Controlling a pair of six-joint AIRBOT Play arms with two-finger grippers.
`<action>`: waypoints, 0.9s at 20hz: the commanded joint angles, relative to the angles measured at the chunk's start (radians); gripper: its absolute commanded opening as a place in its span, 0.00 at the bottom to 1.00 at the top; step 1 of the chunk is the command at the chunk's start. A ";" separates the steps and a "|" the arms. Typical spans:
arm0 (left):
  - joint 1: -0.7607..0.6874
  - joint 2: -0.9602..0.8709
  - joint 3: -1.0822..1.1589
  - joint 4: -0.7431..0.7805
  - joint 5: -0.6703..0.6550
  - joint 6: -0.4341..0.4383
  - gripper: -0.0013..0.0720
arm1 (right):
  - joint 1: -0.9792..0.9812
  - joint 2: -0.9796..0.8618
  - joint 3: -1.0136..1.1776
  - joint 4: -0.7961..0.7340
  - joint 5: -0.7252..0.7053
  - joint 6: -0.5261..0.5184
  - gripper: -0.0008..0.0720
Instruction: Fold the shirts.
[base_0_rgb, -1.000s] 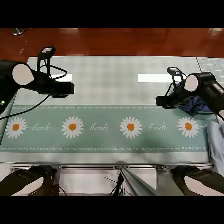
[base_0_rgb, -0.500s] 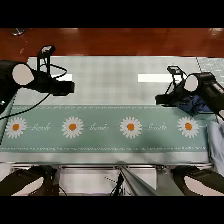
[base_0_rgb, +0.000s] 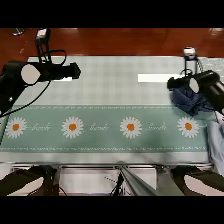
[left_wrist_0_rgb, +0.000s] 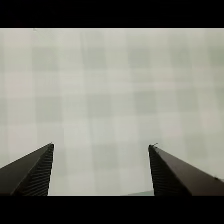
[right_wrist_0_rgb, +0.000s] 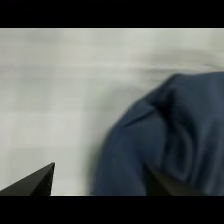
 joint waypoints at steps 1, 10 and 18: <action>0.002 -0.032 0.000 0.000 0.002 0.082 0.97 | -0.200 -0.014 0.000 -0.125 0.022 0.208 0.88; 0.002 -0.155 0.000 -0.001 -0.142 0.116 0.97 | -0.473 -0.209 0.000 0.344 0.069 -0.048 0.83; 0.029 -0.149 0.126 0.066 -0.387 0.239 0.97 | -0.447 -0.015 0.328 0.650 0.192 -0.420 0.05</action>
